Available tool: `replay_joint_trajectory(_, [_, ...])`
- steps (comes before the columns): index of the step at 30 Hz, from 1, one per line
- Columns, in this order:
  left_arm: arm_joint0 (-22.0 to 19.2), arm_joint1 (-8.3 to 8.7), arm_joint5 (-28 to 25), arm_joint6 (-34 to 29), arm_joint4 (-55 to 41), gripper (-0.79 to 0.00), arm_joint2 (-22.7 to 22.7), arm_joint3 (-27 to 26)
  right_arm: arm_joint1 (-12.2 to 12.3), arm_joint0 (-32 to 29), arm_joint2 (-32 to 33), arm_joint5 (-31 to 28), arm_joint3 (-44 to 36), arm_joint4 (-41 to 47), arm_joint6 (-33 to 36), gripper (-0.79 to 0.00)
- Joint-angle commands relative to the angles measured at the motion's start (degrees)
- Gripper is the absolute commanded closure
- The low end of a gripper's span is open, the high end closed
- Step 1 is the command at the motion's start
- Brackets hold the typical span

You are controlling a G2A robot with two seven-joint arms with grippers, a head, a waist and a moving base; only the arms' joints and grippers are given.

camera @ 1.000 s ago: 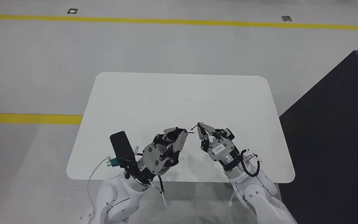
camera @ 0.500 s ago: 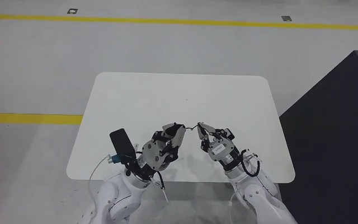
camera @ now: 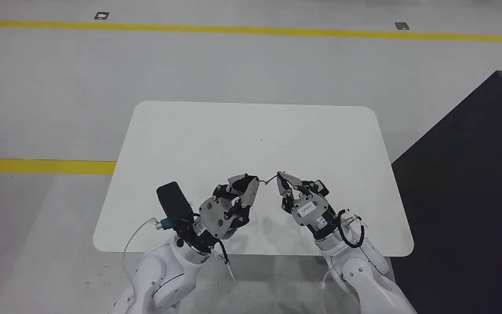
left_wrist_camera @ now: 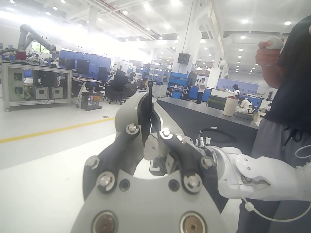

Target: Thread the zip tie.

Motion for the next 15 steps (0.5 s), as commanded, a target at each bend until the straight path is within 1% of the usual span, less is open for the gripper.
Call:
replay_joint_trajectory(1, [-0.1,0.02,-0.2,0.0,1.0,0.0,0.3,0.1,0.0,0.0,0.0,0.0,0.0,0.0,0.0,0.0])
replay_joint_trajectory(7, [-0.2,0.1,-0.7,-0.3,2.0,0.0,0.6,0.5,0.0,0.0,0.0,0.0,0.0,0.0,0.0,0.0])
replay_joint_trajectory(15, [-0.3,0.13,0.2,-0.8,0.4,0.0,0.1,1.3,0.0,0.0,0.0,0.0,0.0,0.0,0.0,0.0])
